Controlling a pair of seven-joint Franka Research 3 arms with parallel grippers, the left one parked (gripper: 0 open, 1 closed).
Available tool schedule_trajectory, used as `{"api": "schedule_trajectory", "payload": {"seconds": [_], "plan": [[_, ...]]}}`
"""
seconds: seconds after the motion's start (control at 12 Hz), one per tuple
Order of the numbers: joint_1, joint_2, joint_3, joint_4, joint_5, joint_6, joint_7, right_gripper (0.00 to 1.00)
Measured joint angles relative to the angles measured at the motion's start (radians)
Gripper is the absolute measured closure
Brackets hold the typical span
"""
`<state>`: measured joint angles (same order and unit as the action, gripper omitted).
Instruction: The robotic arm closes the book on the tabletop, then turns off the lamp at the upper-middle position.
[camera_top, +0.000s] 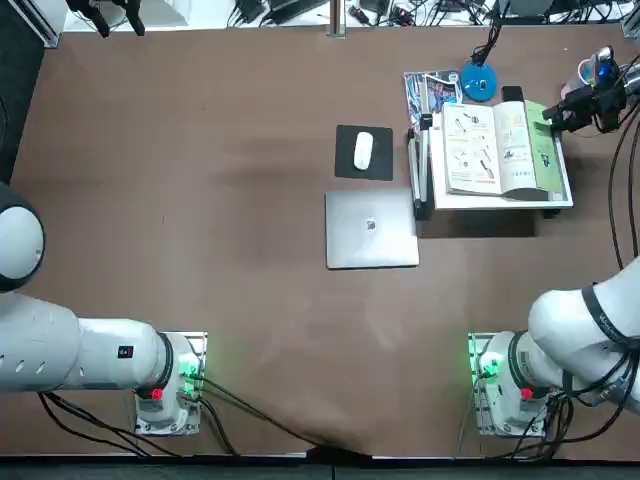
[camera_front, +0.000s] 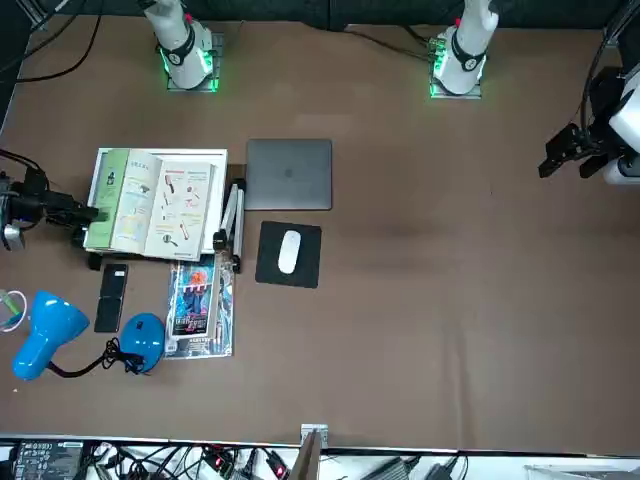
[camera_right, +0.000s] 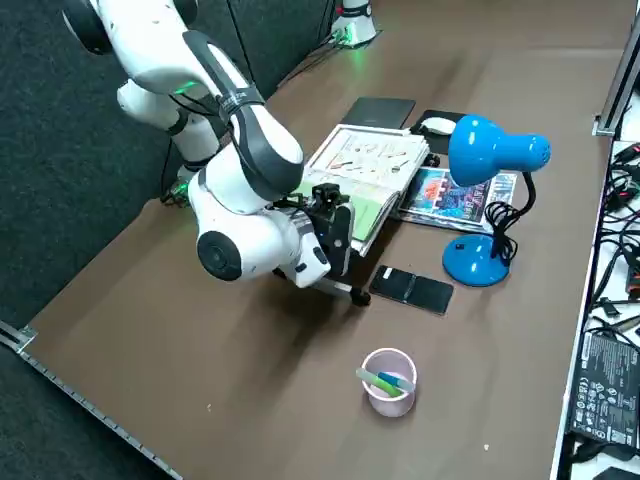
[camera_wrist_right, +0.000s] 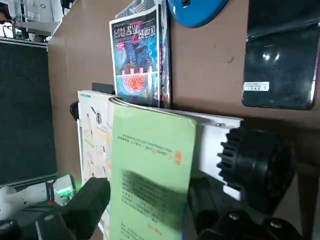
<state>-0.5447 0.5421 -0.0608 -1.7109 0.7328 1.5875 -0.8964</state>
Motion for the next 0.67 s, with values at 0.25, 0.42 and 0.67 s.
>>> {"api": "schedule_trajectory", "payload": {"seconds": [0.25,0.42,0.67], "plan": [[0.012,-0.002,0.013,0.001,0.004,-0.005,0.001,0.06],[0.028,-0.009,0.016,0.005,0.007,-0.006,0.009,0.06],[0.065,-0.036,0.018,0.013,0.011,-0.008,0.046,0.19]]}}
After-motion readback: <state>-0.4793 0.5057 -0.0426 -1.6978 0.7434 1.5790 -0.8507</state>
